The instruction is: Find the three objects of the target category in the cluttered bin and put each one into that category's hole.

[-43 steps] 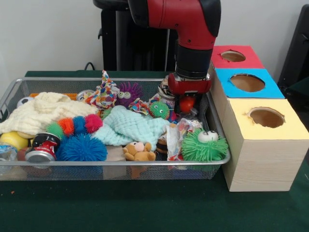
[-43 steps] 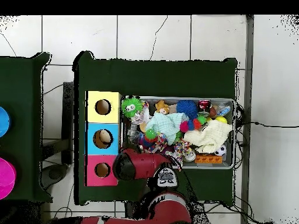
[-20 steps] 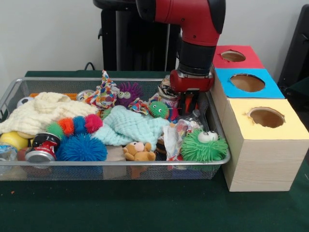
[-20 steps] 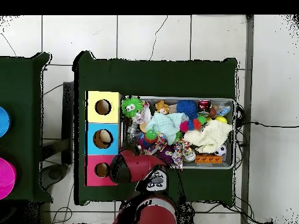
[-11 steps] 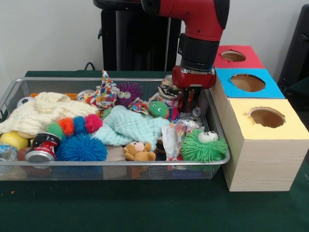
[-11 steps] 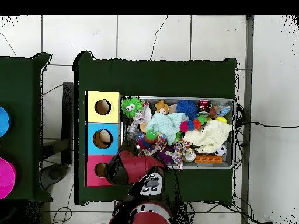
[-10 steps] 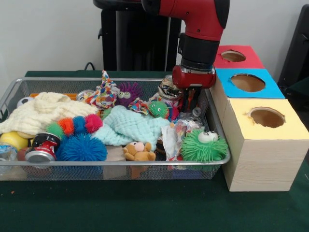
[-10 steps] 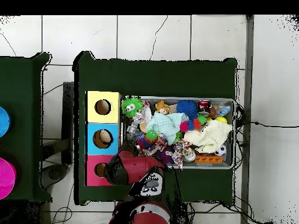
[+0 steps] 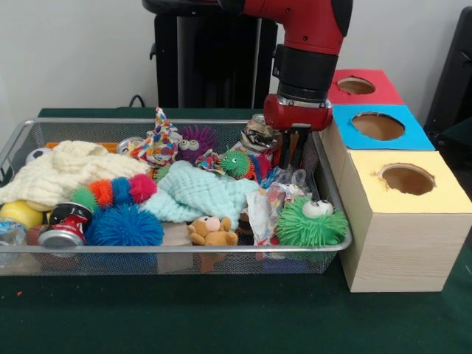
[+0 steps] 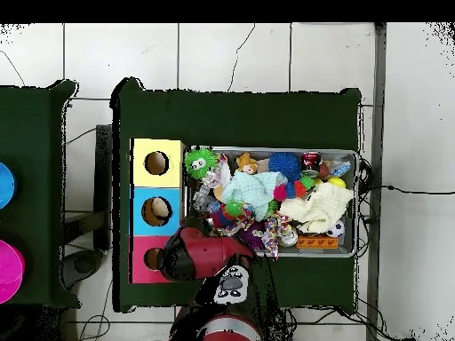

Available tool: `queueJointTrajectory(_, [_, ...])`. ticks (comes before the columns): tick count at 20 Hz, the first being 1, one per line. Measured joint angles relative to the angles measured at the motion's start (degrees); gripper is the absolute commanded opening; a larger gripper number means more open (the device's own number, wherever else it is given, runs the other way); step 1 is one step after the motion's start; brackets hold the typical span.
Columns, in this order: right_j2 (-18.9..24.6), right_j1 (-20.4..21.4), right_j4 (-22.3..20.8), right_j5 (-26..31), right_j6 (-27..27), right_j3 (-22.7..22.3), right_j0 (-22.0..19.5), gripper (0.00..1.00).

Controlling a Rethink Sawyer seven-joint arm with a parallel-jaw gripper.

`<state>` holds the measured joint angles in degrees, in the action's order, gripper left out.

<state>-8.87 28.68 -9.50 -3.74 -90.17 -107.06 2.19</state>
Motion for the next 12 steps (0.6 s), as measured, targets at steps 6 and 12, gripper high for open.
queueJointTrajectory(6, [0.08, 1.36, 0.00, -0.02, 0.00, -0.54, -0.04, 0.00])
queueJointTrajectory(12, [0.33, 2.87, 0.00, -0.02, 0.00, -1.04, -0.04, 0.00])
